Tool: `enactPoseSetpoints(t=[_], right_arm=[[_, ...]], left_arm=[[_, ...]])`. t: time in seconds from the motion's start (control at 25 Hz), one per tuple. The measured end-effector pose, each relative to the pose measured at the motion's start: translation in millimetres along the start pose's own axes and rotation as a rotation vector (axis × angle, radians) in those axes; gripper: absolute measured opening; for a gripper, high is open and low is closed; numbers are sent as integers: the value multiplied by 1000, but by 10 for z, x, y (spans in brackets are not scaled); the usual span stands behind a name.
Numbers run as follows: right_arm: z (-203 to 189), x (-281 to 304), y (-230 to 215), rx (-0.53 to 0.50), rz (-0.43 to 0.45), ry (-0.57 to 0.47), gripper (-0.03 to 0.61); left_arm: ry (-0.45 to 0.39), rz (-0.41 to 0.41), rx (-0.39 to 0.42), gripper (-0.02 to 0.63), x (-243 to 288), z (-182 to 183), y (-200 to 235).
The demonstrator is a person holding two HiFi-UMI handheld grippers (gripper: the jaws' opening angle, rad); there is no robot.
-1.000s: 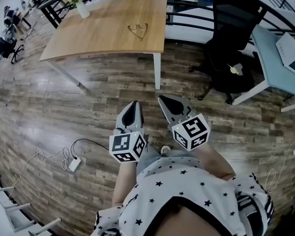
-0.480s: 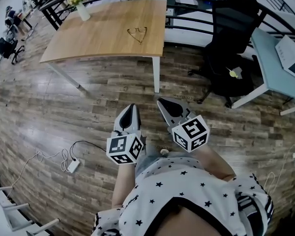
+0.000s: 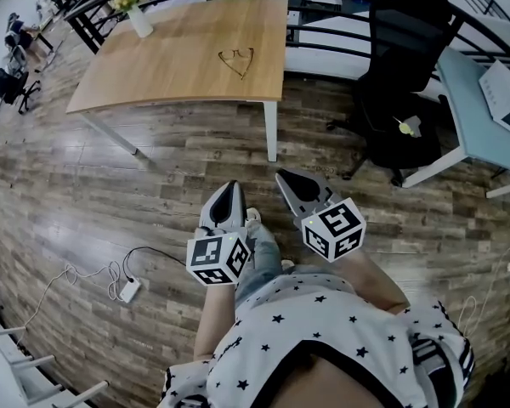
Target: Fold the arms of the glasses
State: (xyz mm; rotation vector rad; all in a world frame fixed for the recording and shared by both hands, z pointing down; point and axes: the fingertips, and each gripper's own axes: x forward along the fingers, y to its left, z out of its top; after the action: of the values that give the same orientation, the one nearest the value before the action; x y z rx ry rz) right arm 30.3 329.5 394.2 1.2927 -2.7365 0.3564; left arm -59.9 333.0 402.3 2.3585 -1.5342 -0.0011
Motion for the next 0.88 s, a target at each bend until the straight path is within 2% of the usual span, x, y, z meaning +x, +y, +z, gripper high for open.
enactPoseSetpoints(t=[0.4,0.88], right_arm=[[98,555,-359,7,-23,12,18],[439,1540,-705,-18,-41,29,18]], left_arm=[[27,-31,1,6,614,79,309],[34,-68,-29,6,1390,471,948]])
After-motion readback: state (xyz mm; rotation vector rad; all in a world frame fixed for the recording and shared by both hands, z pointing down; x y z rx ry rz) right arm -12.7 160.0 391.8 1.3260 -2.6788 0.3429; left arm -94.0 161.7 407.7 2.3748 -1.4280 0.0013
